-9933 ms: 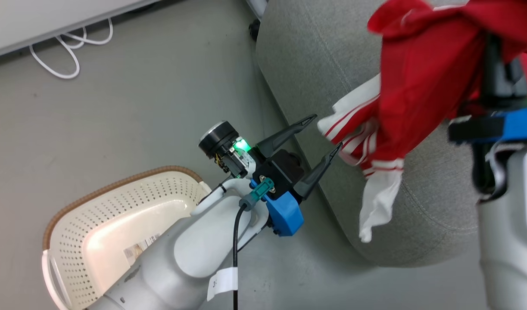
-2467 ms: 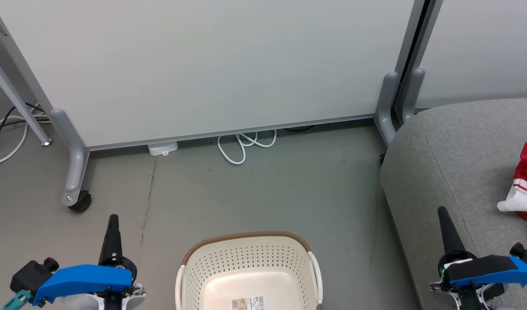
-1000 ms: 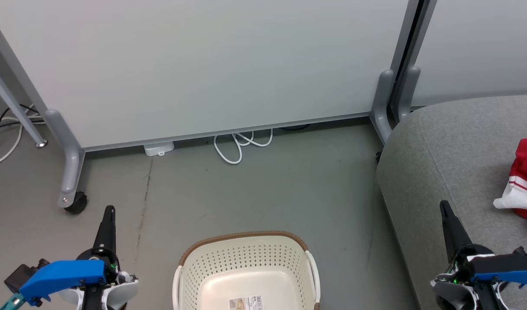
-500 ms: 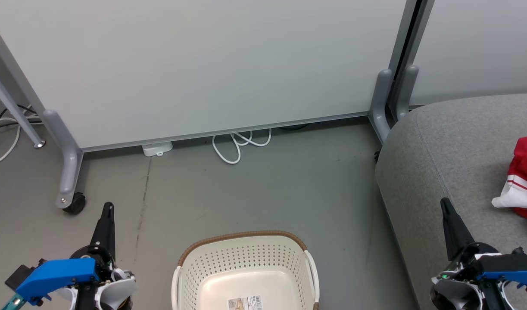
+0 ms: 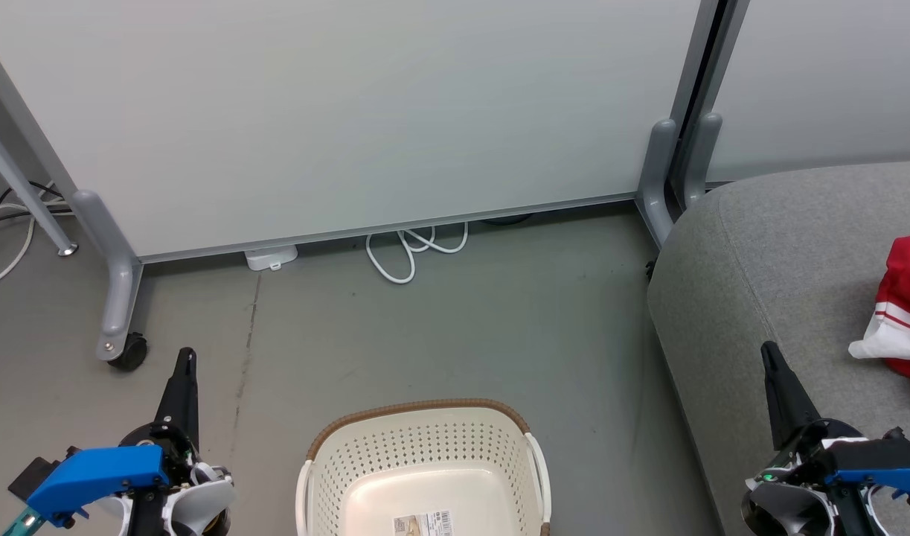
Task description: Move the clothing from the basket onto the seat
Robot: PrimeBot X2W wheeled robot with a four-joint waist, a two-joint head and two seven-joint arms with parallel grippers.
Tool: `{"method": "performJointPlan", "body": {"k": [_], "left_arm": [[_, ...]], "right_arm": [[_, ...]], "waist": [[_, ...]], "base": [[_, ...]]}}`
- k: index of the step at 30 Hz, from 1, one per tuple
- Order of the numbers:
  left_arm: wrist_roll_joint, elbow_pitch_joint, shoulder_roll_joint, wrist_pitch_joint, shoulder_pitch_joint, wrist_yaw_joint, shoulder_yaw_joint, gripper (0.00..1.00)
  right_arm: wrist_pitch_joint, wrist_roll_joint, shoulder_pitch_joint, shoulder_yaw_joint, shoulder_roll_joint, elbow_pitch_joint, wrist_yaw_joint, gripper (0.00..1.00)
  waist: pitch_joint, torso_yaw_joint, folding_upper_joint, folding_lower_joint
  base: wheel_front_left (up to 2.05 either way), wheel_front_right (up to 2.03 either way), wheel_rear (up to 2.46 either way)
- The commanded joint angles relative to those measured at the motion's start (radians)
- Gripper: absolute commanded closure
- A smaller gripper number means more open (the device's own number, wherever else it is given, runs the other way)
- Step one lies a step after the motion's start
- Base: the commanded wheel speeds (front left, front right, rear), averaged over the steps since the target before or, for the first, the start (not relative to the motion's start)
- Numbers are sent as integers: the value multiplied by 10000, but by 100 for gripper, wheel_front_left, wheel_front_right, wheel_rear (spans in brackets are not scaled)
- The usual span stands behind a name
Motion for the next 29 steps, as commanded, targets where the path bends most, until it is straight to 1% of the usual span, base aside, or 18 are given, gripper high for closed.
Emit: {"method": "performJointPlan", "body": {"k": [1,29], "left_arm": [[-22,-45,16,43,-95,-94,21,100],[-23,-45,16,40,-94,-94,19,100]], "right_arm": [[33,26,-83,-14,-47,-31,4,100],[31,27,-83,-13,-48,-32,4,100]], "waist": [[0,1,-1,0],[0,1,-1,0]], "base": [[0,0,0],[0,0,0]]}}
